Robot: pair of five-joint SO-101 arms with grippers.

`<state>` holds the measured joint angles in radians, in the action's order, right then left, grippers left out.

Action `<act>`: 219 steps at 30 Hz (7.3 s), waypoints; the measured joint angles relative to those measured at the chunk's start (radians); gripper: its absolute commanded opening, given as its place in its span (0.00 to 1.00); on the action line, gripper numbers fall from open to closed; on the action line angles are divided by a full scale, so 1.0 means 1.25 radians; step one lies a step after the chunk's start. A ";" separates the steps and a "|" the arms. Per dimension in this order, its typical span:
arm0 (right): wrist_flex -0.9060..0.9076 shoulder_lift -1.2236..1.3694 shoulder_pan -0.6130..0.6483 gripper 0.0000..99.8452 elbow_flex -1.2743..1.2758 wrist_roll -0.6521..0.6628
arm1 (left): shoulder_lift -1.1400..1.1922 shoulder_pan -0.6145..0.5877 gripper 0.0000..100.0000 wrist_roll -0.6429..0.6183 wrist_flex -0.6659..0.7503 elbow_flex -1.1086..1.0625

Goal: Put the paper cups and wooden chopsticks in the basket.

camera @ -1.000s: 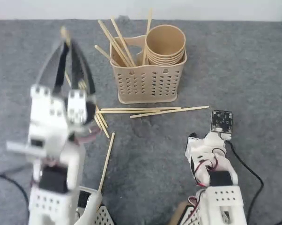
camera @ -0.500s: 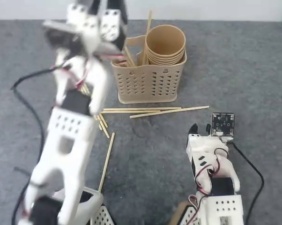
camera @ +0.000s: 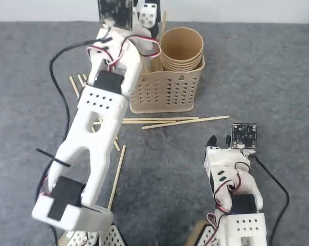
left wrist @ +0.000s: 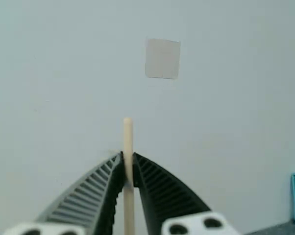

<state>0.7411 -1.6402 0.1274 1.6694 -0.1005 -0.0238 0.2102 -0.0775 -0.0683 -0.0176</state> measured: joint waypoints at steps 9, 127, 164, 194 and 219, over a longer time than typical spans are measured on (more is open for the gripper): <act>0.000 0.000 0.000 0.15 0.000 0.000 | 0.025 -0.015 0.06 -0.001 -0.001 0.025; 0.064 -0.006 0.001 0.15 0.000 0.145 | 0.139 -0.340 0.25 -0.545 -0.722 -0.388; 0.064 -0.006 0.001 0.15 0.000 0.146 | 0.104 -0.195 0.29 -0.555 -0.884 -0.264; 0.064 -0.006 0.001 0.15 0.000 0.146 | 0.328 -0.207 0.01 -0.635 -0.841 -0.167; 0.064 -0.006 0.001 0.15 0.000 0.146 | -0.232 -0.346 0.01 -0.404 -0.994 -0.171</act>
<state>0.8209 -1.6479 0.1289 1.6694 0.0821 -0.3138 -0.2225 -0.5823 -1.3111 -0.2309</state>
